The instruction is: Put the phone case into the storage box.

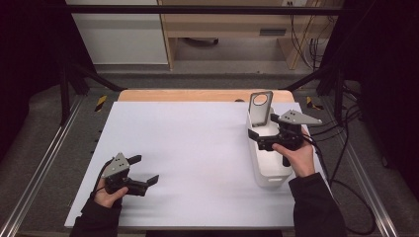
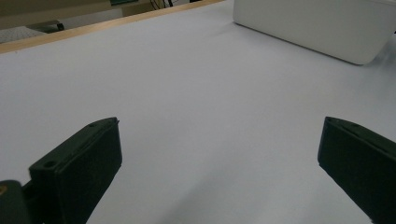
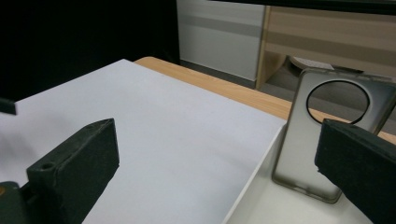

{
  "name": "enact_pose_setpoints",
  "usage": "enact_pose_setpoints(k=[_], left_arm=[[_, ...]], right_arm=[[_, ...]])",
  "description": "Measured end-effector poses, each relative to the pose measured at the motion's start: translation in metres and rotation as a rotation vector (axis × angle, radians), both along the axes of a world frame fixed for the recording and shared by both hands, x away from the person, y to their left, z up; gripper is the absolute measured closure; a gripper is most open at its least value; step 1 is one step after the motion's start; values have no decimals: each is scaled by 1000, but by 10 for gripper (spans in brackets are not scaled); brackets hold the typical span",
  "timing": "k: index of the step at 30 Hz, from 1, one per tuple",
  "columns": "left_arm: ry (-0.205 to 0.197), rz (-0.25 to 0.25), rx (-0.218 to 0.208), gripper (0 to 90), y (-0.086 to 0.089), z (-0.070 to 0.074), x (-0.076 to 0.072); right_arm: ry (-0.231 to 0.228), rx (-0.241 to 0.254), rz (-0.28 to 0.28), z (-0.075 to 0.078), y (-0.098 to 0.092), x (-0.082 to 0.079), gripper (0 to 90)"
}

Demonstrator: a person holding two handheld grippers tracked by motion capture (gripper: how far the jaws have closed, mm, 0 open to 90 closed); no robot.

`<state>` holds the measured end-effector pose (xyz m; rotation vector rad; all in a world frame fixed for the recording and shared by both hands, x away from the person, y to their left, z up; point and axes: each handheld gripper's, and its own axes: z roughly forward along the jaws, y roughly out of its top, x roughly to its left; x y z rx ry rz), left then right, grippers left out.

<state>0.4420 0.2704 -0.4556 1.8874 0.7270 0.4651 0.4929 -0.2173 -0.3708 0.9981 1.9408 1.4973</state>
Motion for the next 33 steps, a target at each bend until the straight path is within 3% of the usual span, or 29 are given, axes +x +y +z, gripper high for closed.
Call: enact_pose_setpoints(k=[4,15,24,33], left_arm=[[-1,-1,-6,0,0,0,0],[-8,-5,-16,0,0,1,-1],[-16,-10,-29,0,-1,2,-3],[-21,-10,-37,0,0,3,-3]], right_arm=[[-17,6,41,-8,-8,-14,5],[-31,23,88,-41,-39,-43,5],[-27,8,70,-64,-60,-57,5],[-23,32,72,-79,-74,-65,5]])
